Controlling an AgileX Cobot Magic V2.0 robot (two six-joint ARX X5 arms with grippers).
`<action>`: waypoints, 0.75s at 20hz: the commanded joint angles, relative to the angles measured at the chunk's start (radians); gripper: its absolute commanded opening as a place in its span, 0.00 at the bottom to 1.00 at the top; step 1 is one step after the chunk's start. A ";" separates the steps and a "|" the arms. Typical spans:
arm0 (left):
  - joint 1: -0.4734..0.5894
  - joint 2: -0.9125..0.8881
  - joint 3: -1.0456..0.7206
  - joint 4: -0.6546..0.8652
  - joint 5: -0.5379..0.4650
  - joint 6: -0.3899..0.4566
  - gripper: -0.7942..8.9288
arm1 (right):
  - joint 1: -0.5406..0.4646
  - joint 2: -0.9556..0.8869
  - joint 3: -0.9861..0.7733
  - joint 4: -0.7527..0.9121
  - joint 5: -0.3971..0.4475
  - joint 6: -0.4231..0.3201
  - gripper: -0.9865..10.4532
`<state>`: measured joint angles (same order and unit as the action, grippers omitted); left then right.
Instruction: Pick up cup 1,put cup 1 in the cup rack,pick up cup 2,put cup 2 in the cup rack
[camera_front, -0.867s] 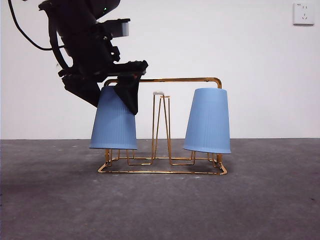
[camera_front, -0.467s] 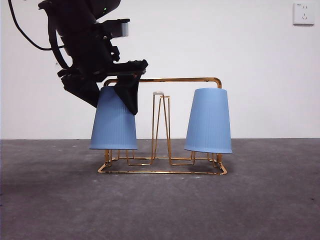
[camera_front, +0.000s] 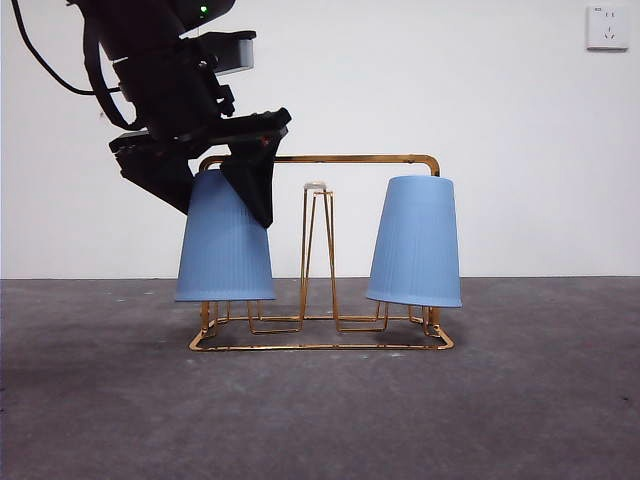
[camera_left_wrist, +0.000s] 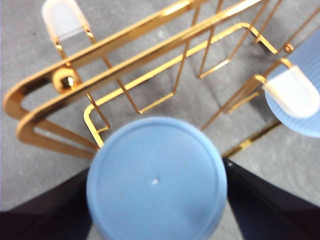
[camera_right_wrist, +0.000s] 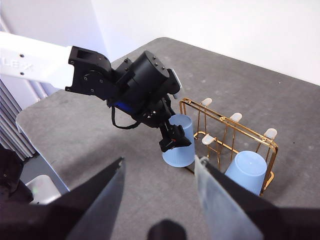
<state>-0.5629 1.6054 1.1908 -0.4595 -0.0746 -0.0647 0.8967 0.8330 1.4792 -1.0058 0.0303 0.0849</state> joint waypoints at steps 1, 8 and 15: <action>0.002 -0.014 -0.009 -0.017 0.006 -0.006 0.57 | 0.000 -0.002 -0.001 0.003 0.004 -0.009 0.30; 0.002 -0.020 -0.009 -0.049 0.031 -0.006 0.57 | 0.000 -0.002 -0.001 -0.001 0.004 -0.010 0.30; 0.002 -0.057 -0.008 -0.112 0.056 -0.006 0.57 | 0.000 -0.002 -0.001 -0.013 0.004 -0.014 0.30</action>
<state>-0.5629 1.5608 1.1900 -0.5732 -0.0223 -0.0647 0.8967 0.8330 1.4792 -1.0248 0.0299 0.0811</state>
